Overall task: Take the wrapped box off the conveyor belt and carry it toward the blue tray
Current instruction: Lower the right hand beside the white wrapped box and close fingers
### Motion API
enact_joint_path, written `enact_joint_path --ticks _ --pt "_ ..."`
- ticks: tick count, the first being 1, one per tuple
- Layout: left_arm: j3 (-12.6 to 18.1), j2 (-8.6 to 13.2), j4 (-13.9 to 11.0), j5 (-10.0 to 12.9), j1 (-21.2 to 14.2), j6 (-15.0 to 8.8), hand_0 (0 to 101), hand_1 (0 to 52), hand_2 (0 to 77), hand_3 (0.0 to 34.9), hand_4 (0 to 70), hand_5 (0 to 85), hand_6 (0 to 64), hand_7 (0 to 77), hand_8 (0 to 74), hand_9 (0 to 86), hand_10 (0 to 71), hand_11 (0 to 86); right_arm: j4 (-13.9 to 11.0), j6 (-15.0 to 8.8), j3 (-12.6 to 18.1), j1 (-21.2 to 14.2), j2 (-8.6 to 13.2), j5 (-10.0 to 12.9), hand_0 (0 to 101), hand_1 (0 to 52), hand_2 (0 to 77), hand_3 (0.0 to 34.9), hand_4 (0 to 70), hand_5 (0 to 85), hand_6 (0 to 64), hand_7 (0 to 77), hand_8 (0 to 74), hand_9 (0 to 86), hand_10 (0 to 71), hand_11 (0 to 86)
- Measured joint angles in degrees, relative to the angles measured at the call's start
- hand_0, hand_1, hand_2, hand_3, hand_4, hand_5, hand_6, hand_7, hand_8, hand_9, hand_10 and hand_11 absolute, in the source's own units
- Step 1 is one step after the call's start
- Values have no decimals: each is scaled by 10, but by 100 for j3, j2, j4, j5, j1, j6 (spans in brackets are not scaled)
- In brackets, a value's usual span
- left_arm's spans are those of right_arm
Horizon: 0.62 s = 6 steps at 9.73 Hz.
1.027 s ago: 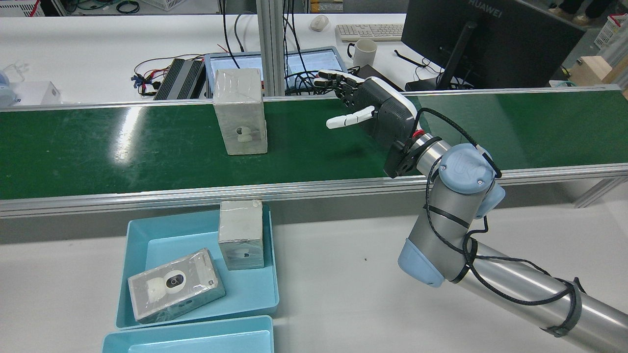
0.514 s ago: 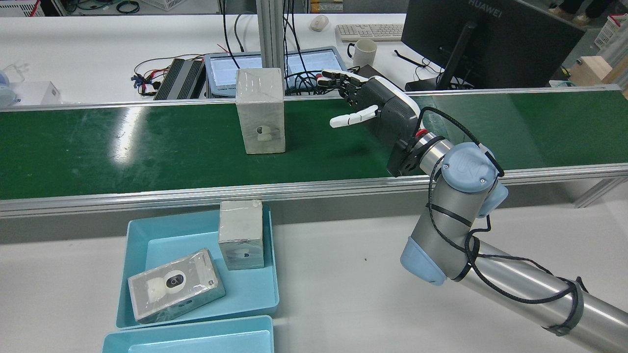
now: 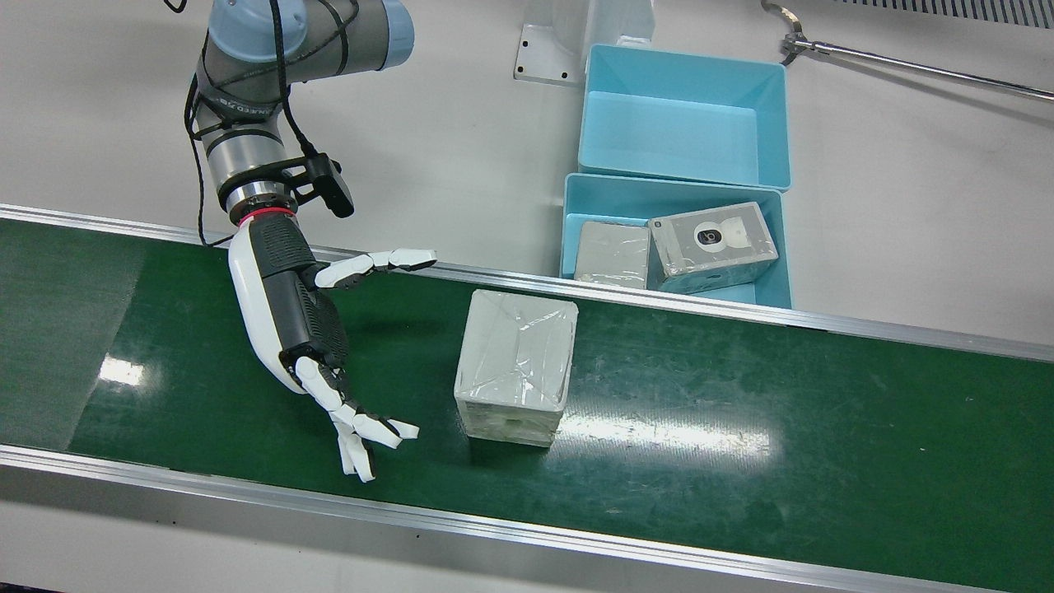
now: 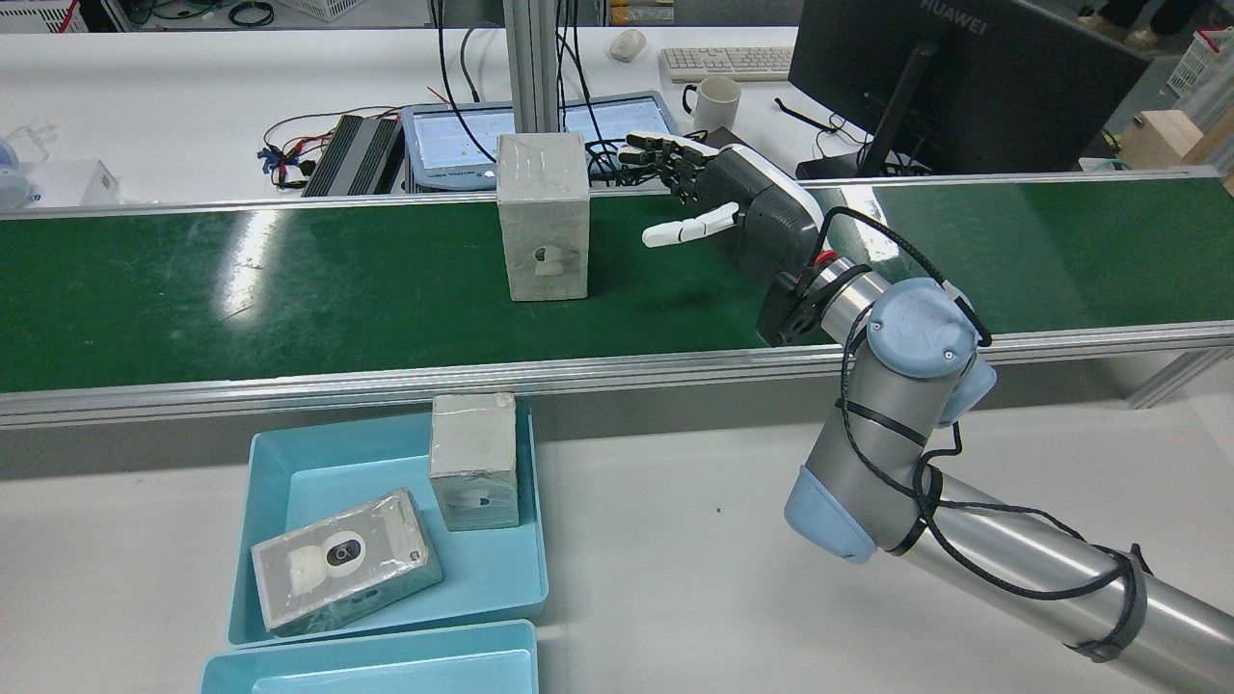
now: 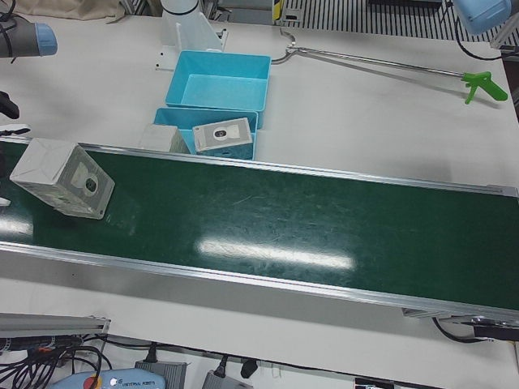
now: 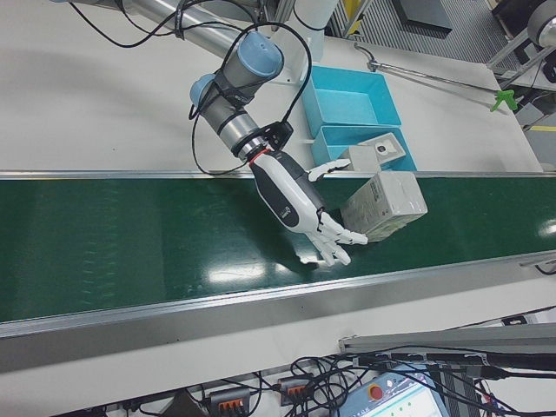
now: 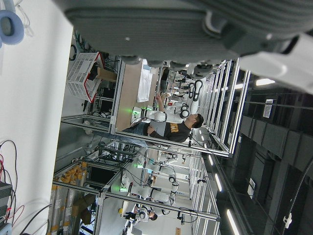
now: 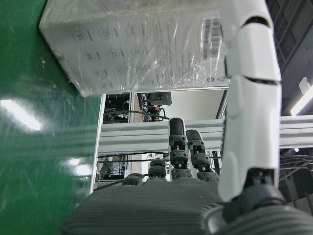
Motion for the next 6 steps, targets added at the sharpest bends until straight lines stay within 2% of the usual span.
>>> enact_joint_path --ticks 6 --pt "0 0 0 0 0 0 0 0 11 0 0 11 5 5 5 5 0 5 -6 -113 -123 -133 98 180 492 158 131 0 125 158 82 235 49 60 0 11"
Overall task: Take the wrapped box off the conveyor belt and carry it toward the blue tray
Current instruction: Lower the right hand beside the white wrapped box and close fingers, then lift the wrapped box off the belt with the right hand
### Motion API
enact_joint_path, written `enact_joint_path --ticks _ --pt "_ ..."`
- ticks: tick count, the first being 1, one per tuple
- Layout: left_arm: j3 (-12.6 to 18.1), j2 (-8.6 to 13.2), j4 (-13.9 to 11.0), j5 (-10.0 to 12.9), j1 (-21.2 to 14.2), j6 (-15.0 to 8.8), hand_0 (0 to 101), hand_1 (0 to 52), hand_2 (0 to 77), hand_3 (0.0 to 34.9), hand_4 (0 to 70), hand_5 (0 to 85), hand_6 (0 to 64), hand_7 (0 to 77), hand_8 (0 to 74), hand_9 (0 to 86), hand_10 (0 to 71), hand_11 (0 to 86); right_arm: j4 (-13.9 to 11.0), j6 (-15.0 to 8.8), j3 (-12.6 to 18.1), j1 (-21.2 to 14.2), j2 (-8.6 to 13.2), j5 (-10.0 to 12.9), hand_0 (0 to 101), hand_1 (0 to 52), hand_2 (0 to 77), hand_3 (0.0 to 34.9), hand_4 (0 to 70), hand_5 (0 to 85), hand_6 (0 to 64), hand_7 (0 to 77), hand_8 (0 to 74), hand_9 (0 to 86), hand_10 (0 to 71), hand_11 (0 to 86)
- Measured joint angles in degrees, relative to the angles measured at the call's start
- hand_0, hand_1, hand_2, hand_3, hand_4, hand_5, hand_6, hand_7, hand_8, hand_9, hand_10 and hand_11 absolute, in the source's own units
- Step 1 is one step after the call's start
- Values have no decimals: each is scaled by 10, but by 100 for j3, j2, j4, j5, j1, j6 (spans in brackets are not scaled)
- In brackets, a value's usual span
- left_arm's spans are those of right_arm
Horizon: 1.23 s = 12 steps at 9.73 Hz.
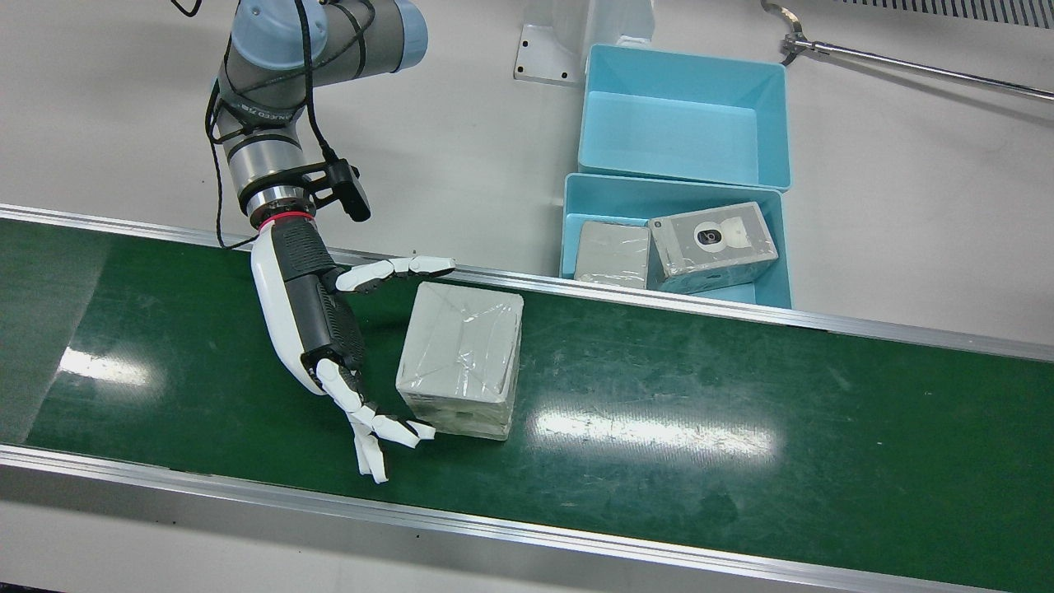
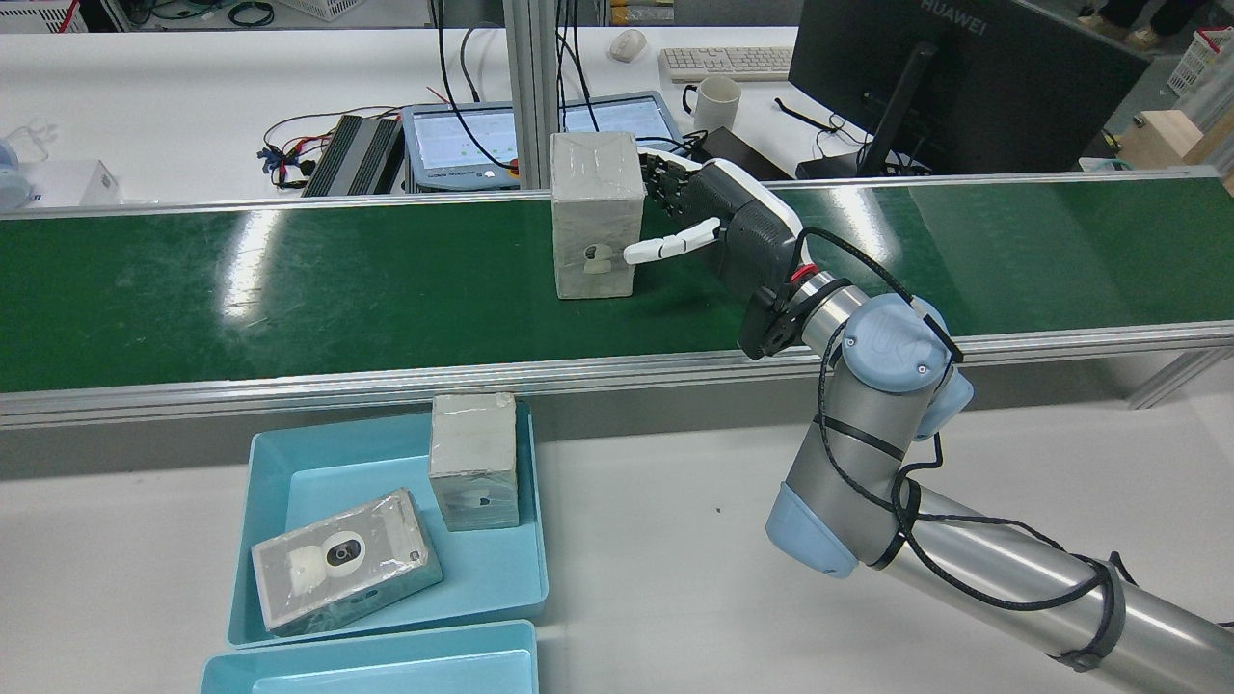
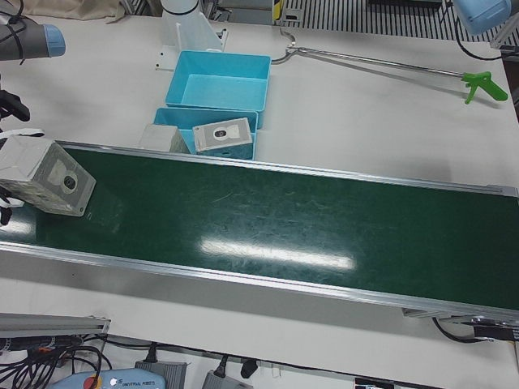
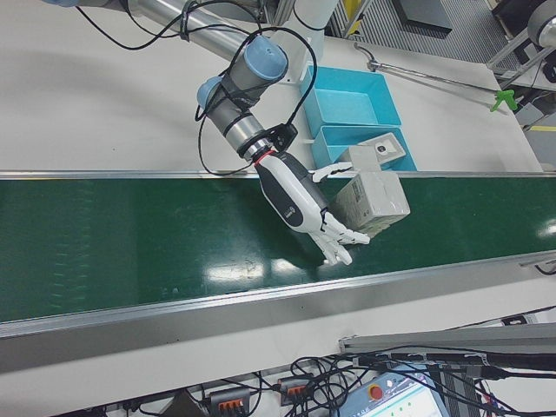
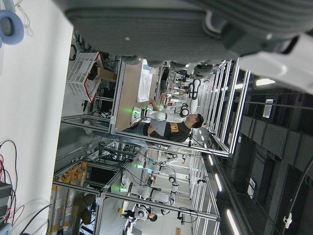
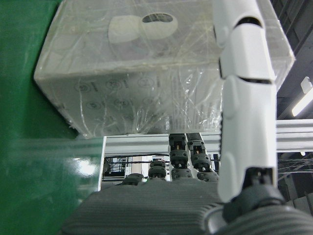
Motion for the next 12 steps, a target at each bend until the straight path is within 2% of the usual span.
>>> enact_joint_path --ticks 2,3,4,5,6,7,8,9,10,11,12 --pt "0 0 0 0 0 0 0 0 11 0 0 11 0 5 5 0 0 5 4 -12 -143 -11 110 55 494 169 131 0 125 147 82 235 49 44 0 11" --pt "0 0 0 0 0 0 0 0 11 0 0 11 0 5 5 5 0 5 3 -22 -238 -14 224 65 494 169 131 2 125 147 60 202 49 60 0 11" --pt "0 0 0 0 0 0 0 0 11 0 5 11 5 5 5 5 0 5 -2 -34 -314 -17 331 69 494 169 131 2 125 147 60 202 49 60 0 11" --pt "0 0 0 0 0 0 0 0 11 0 5 11 5 5 5 5 0 5 -7 -42 -385 -18 403 76 510 196 185 44 136 196 93 262 65 93 0 11" --pt "0 0 0 0 0 0 0 0 11 0 0 11 5 5 5 5 0 5 -18 -47 -439 -17 439 86 546 207 240 2 245 333 218 360 207 267 109 11" --pt "0 0 0 0 0 0 0 0 11 0 0 11 0 5 5 0 0 5 -73 -47 -447 -16 453 91 546 207 240 2 245 333 218 360 207 267 109 11" --pt "0 0 0 0 0 0 0 0 11 0 0 11 5 5 5 0 0 5 -177 -80 -303 20 460 87 508 109 316 23 229 415 262 393 322 365 235 16" --pt "0 0 0 0 0 0 0 0 5 0 5 11 0 5 5 0 0 5 -449 -313 138 101 462 71 508 109 316 23 229 415 262 393 322 365 235 16" --pt "0 0 0 0 0 0 0 0 5 0 5 11 0 5 5 0 0 5 -918 -690 828 185 453 62 454 11 382 0 185 524 311 447 431 458 415 213" --pt "0 0 0 0 0 0 0 0 5 0 0 11 0 5 5 5 0 5 -1360 -995 1486 240 440 66 454 11 382 0 185 524 311 447 431 458 415 213" --pt "0 0 0 0 0 0 0 0 5 0 0 11 0 5 5 5 0 5 -1616 -1154 1913 197 429 80 432 11 382 0 180 529 327 464 475 480 540 349"
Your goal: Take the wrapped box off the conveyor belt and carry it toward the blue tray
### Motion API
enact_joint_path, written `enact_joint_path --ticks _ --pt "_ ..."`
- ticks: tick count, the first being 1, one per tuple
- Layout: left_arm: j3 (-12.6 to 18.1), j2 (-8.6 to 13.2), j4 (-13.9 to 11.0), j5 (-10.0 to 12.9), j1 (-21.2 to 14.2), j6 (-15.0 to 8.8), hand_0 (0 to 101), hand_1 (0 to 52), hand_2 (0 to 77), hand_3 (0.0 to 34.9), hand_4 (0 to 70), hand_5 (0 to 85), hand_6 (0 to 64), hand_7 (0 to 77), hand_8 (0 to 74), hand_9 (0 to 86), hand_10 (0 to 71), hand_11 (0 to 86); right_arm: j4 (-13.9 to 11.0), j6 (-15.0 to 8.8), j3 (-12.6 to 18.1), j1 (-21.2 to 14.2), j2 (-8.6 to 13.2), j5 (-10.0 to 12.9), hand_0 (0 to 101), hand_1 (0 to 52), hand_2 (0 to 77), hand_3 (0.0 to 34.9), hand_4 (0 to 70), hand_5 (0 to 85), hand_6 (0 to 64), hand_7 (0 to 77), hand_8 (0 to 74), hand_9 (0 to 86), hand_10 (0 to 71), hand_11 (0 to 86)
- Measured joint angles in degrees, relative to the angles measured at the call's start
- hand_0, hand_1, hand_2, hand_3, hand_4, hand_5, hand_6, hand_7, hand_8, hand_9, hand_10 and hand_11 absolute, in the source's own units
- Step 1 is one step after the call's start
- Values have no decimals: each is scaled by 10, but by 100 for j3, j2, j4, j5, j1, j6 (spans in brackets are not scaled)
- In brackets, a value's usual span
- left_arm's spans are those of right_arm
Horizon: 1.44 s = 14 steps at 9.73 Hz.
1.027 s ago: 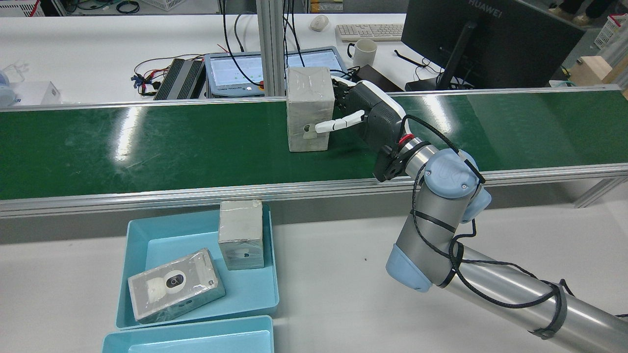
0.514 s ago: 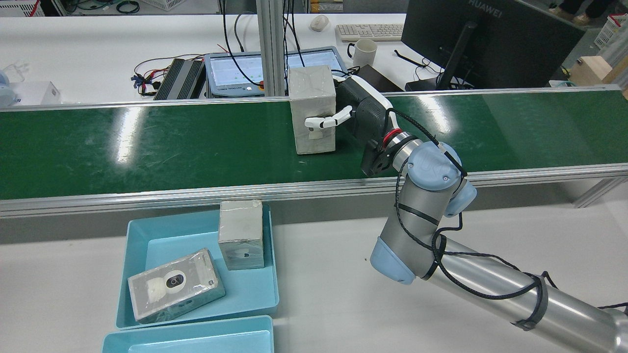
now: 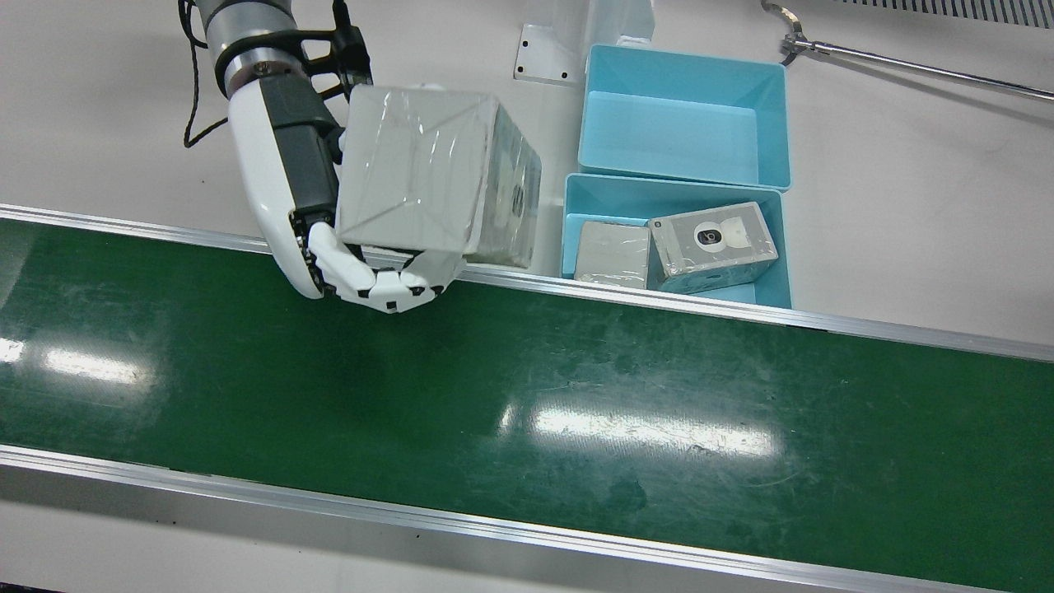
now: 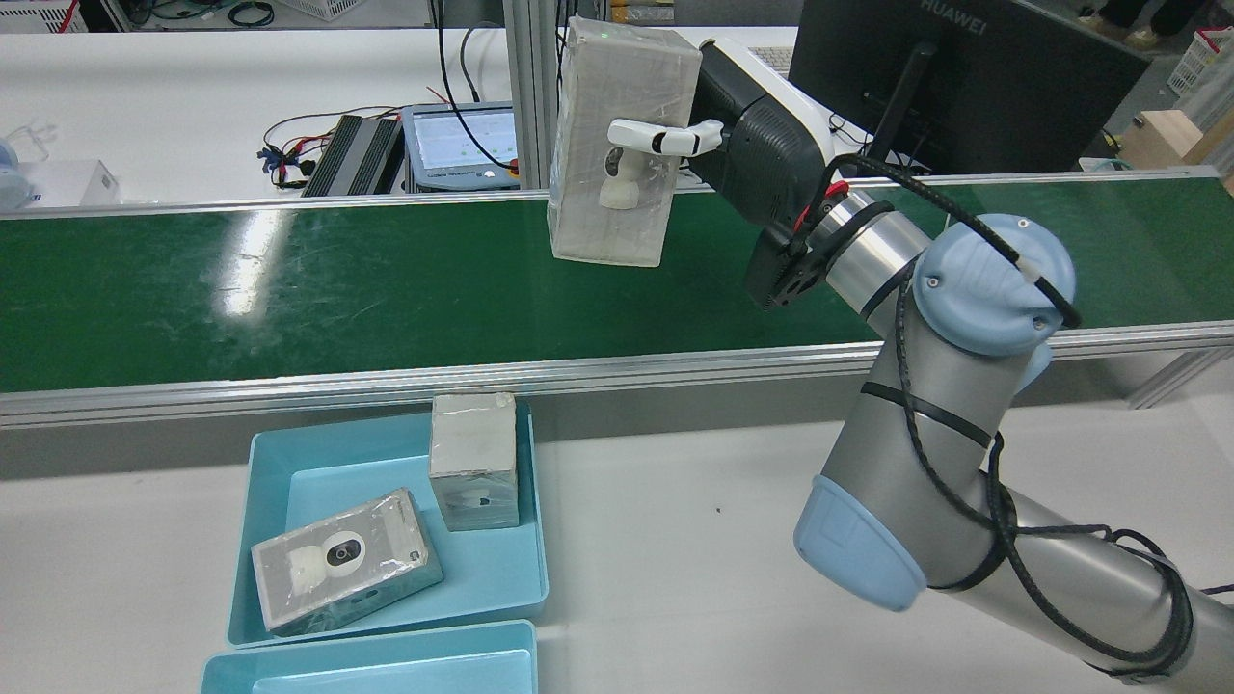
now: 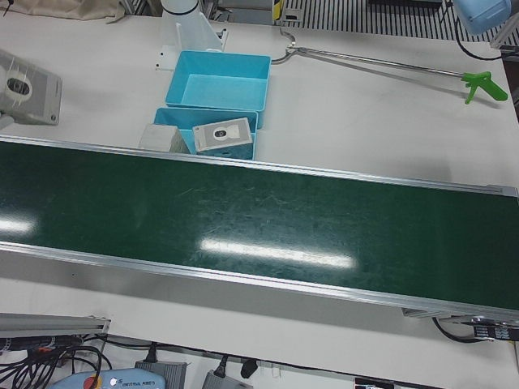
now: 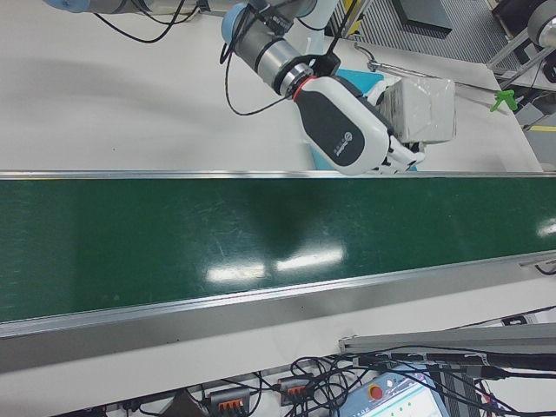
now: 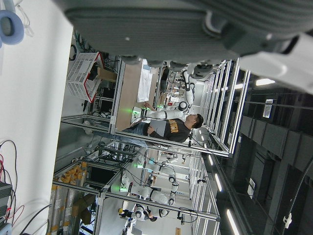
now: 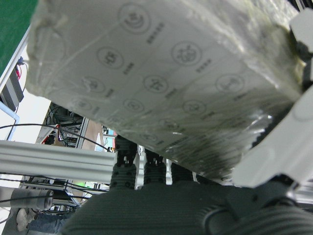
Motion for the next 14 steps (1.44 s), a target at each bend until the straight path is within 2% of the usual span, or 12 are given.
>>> enact_joint_path --ticks 2,3,5,6,7,8,9,10,11,12,13,14 --pt "0 0 0 0 0 0 0 0 5 0 0 11 0 5 5 5 0 5 -209 -135 367 -447 -9 147 401 11 382 0 185 545 355 485 518 507 595 398" --pt "0 0 0 0 0 0 0 0 5 0 0 11 5 5 5 5 5 5 -234 -185 399 -875 -6 357 392 11 382 0 185 545 360 496 529 524 611 409" --pt "0 0 0 0 0 0 0 0 5 0 0 11 0 5 5 0 5 5 -235 -571 392 -1873 11 860 382 11 382 0 185 556 365 507 545 545 633 431" --pt "0 0 0 0 0 0 0 0 5 0 0 11 0 5 5 5 5 5 -227 -740 339 -2237 14 1046 367 11 382 0 185 584 398 562 605 633 693 529" --pt "0 0 0 0 0 0 0 0 5 0 0 11 5 5 5 0 5 5 -212 -841 262 -2473 7 1166 368 0 404 0 175 605 404 595 644 687 714 654" --pt "0 0 0 0 0 0 0 0 5 0 0 11 5 5 5 0 5 5 -195 -897 197 -2611 -19 1234 368 0 404 0 175 605 404 595 644 687 714 654" --pt "0 0 0 0 0 0 0 0 5 0 0 11 5 5 5 0 5 5 -185 -912 160 -2669 -75 1262 405 0 415 0 169 622 404 644 676 704 709 714" --pt "0 0 0 0 0 0 0 0 5 0 0 11 0 5 5 5 5 5 -176 -896 119 -2695 -143 1260 395 0 393 0 136 622 393 693 589 720 496 616" --pt "0 0 0 0 0 0 0 0 5 0 0 11 0 5 5 0 0 5 -169 -802 53 -2718 -196 1233 426 0 393 0 98 573 333 633 502 600 393 507" --pt "0 0 0 0 0 0 0 0 5 0 5 11 5 5 5 0 0 5 -165 -663 -1 -2773 -226 1205 426 0 393 0 98 573 333 633 502 600 393 507" --pt "0 0 0 0 0 0 0 0 5 0 5 11 5 5 5 0 0 5 -166 -582 -30 -2841 -239 1191 405 0 393 1 49 431 256 524 398 480 273 398" --pt "0 0 0 0 0 0 0 0 5 0 0 11 5 5 5 5 5 5 -168 -538 -47 -2906 -252 1185 405 0 393 1 49 431 256 524 398 480 273 398"
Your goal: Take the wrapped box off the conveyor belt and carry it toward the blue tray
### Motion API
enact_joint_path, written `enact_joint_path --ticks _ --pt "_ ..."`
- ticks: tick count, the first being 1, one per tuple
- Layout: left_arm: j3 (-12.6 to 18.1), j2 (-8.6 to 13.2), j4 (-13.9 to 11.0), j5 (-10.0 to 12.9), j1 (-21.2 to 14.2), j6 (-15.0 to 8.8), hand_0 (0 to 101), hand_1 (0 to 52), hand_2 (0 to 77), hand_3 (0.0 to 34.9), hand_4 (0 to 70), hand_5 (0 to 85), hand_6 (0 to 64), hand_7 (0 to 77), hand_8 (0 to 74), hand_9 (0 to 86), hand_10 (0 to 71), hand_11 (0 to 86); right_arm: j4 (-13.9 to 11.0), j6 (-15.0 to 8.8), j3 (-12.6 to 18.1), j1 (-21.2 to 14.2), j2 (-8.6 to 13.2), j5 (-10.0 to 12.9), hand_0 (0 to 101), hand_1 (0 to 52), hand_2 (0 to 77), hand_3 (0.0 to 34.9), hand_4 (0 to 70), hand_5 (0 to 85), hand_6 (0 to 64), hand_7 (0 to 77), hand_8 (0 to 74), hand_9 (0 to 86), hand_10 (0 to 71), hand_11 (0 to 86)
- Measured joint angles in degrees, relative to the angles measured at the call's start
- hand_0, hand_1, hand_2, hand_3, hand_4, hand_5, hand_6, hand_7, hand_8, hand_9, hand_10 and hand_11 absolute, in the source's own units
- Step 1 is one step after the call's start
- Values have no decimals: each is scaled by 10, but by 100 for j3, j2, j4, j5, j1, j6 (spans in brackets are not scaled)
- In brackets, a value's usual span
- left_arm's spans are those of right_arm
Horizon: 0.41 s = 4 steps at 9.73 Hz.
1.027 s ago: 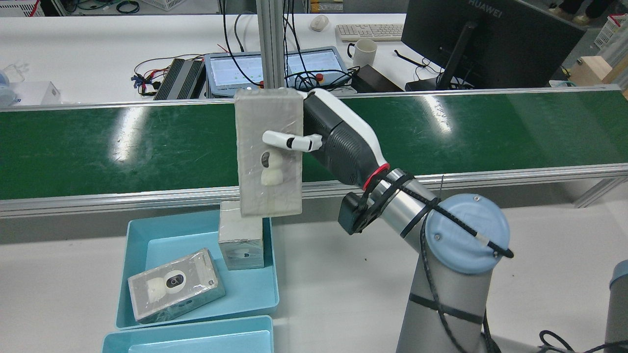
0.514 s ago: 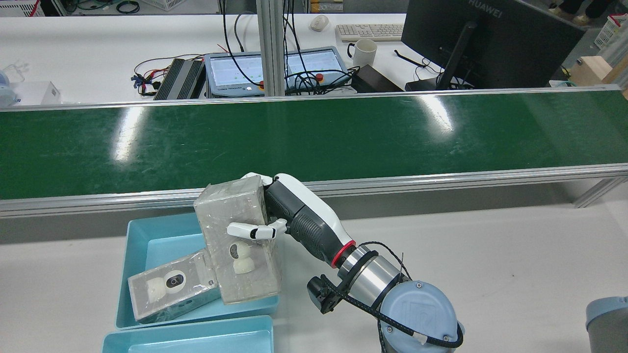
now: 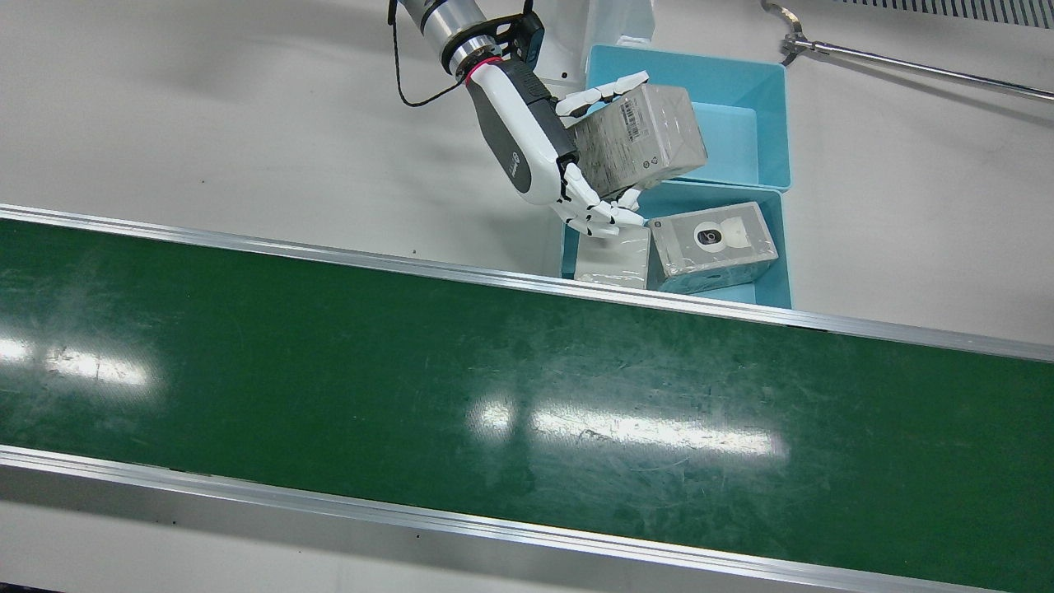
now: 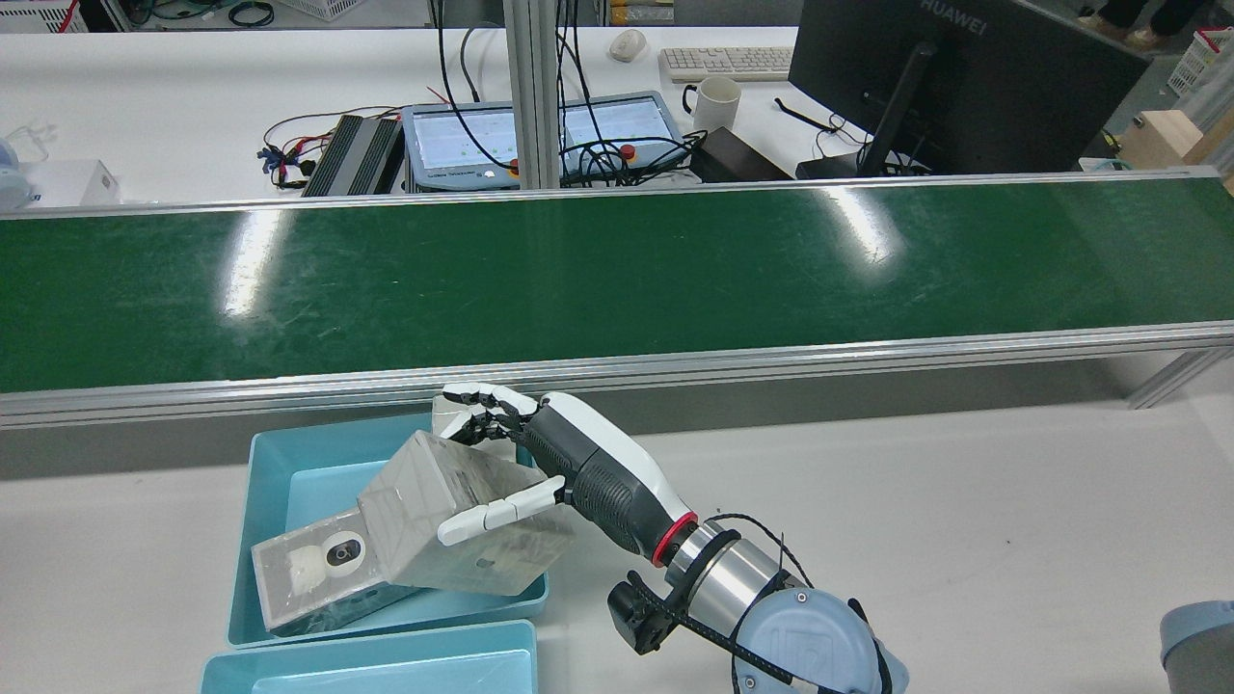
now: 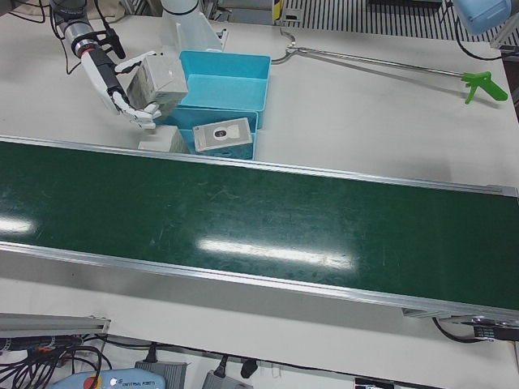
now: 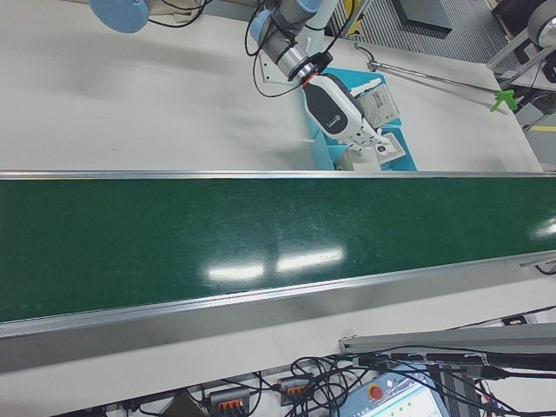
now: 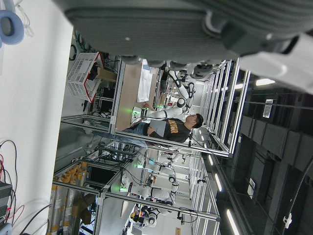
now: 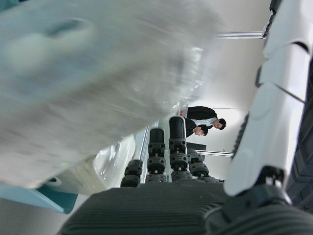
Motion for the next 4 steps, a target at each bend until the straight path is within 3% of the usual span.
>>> enact_joint_path --ticks 1,2,3,4 --pt "0 0 0 0 0 0 0 0 5 0 5 11 0 5 5 5 5 5 -2 35 -10 -41 -12 -42 403 224 49 1 27 164 98 393 196 289 16 224" --pt "0 0 0 0 0 0 0 0 5 0 5 11 0 5 5 5 5 5 -3 96 -8 -30 -18 -138 399 115 38 14 27 38 0 289 71 191 0 60" --pt "0 0 0 0 0 0 0 0 5 0 0 11 0 5 5 5 5 5 -5 208 4 58 -26 -270 406 27 22 77 5 5 0 22 55 16 0 16" --pt "0 0 0 0 0 0 0 0 5 0 5 11 0 5 5 5 5 5 -8 363 39 230 -33 -410 406 27 22 77 5 5 0 22 55 16 0 16"
